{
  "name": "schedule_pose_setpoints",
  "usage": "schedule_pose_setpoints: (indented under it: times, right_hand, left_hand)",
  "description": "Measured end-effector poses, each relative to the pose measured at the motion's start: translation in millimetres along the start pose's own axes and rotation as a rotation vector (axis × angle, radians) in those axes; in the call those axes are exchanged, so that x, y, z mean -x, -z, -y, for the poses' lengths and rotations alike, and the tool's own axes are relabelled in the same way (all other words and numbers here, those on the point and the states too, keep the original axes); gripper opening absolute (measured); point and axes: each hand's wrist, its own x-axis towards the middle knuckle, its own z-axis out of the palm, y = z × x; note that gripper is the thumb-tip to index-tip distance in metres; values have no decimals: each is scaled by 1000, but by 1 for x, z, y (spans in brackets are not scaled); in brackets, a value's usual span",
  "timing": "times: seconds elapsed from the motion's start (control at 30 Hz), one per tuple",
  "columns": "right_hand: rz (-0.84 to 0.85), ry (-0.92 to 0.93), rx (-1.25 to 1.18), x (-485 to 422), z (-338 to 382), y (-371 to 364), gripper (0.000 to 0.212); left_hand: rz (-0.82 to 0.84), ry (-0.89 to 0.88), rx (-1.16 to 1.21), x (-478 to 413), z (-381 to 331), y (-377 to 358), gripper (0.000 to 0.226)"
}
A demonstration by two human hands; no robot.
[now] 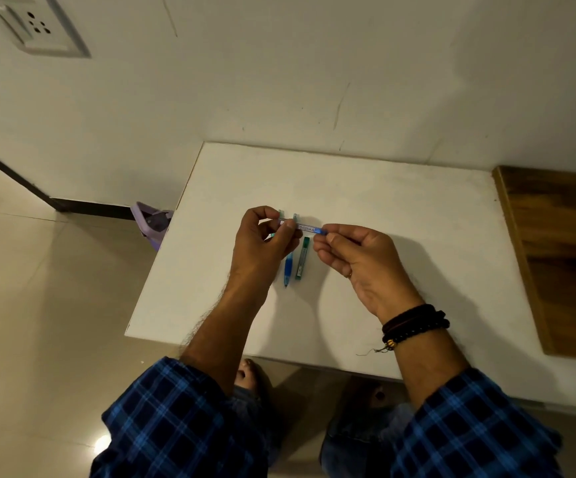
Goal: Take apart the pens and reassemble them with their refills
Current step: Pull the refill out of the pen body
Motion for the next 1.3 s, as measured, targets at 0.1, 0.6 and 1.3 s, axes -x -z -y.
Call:
schedule_pose_setpoints:
  times: [0.1, 0.6, 1.3]
  right_hand:
    - [-30, 24, -44, -1, 1, 1, 13]
    - [-57, 123, 18, -2, 4, 6, 6]
    - [-14, 74, -104, -4, 1, 8, 18]
  left_hand:
    - [10, 13, 18, -1, 0, -2, 26]
    - [56, 54, -25, -2, 5, -4, 17]
    - [34, -42, -29, -1, 5, -2, 14]
